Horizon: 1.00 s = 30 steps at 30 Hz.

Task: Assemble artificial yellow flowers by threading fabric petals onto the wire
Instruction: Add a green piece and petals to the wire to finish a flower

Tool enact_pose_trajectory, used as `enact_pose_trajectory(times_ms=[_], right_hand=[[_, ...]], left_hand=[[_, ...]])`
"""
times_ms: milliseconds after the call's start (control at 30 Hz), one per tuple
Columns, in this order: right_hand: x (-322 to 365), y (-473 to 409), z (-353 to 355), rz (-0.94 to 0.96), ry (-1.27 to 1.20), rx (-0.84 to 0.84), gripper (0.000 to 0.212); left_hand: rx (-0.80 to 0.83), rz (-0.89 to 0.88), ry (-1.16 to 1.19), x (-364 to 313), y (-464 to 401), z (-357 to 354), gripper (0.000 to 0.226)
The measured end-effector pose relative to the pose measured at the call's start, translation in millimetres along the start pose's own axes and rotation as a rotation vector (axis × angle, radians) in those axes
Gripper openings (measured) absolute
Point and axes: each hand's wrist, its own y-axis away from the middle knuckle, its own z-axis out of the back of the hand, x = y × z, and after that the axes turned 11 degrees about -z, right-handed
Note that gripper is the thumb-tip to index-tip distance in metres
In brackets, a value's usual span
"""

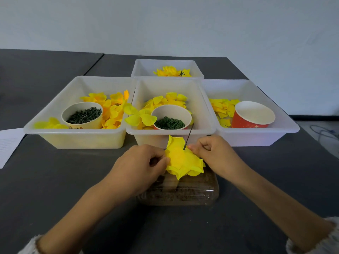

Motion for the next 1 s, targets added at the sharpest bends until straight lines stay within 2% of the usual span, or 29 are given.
enact_pose_trajectory(times_ms=[133,233,267,333,400,433,467,500,533,633,667,700,833,900,1000], right_hand=[[3.0,-2.1,4.2,-0.004,0.075,0.079,0.041],[11.8,-11.4,24.3,0.025,0.132,0.134,0.05],[13.4,-20.1,36.1,0.027,0.155,0.079,0.054],[11.8,-49.7,66.6,0.032,0.183,-0.153,0.048],[4.4,-90.5,97.3,0.025,0.352,-0.449,0.032],[-1.8,-113.7,110.8,-0.001,0.463,-0.528,0.023],[-8.0,-136.9,121.5,-0.044,0.556,-0.538,0.014],[-14.2,-158.8,128.0,-0.091,0.644,-0.49,0.009],[-20.2,-178.1,130.4,-0.132,0.747,-0.413,0.014],[-34.1,-221.2,120.8,-0.173,1.087,-0.192,0.046],[-37.3,-230.7,114.9,-0.182,1.152,-0.139,0.05],[-40.2,-238.0,108.6,-0.195,1.179,-0.101,0.046],[-48.3,-259.3,99.6,-0.161,1.257,-0.092,0.007],[-45.2,-265.7,105.8,-0.14,1.249,-0.1,0.006],[-39.7,-264.7,118.5,-0.14,1.076,-0.082,0.016]], left_hand=[[0.031,-0.003,0.04,0.6,-0.6,1.2,0.036],[0.053,-0.018,0.079,2.0,0.5,11.5,0.04],[0.038,-0.019,0.064,2.8,1.1,16.0,0.047],[-0.041,-0.007,0.017,4.5,0.7,26.5,0.063],[-0.163,-0.014,-0.007,8.3,-4.0,37.7,0.061],[-0.22,-0.023,0.0,10.6,-8.4,42.7,0.058],[-0.269,-0.034,0.014,12.7,-13.5,47.4,0.056],[-0.313,-0.045,0.033,15.0,-19.0,51.3,0.054],[-0.352,-0.053,0.054,17.3,-24.2,54.3,0.053],[-0.428,-0.069,0.098,23.3,-35.9,55.1,0.049],[-0.435,-0.067,0.115,25.2,-38.7,52.8,0.047],[-0.437,-0.063,0.136,27.3,-41.0,49.7,0.046],[-0.428,-0.028,0.172,37.2,-47.5,39.6,0.04],[-0.414,-0.015,0.174,40.3,-47.5,40.0,0.039],[-0.409,-0.022,0.199,40.9,-46.0,44.8,0.037]])
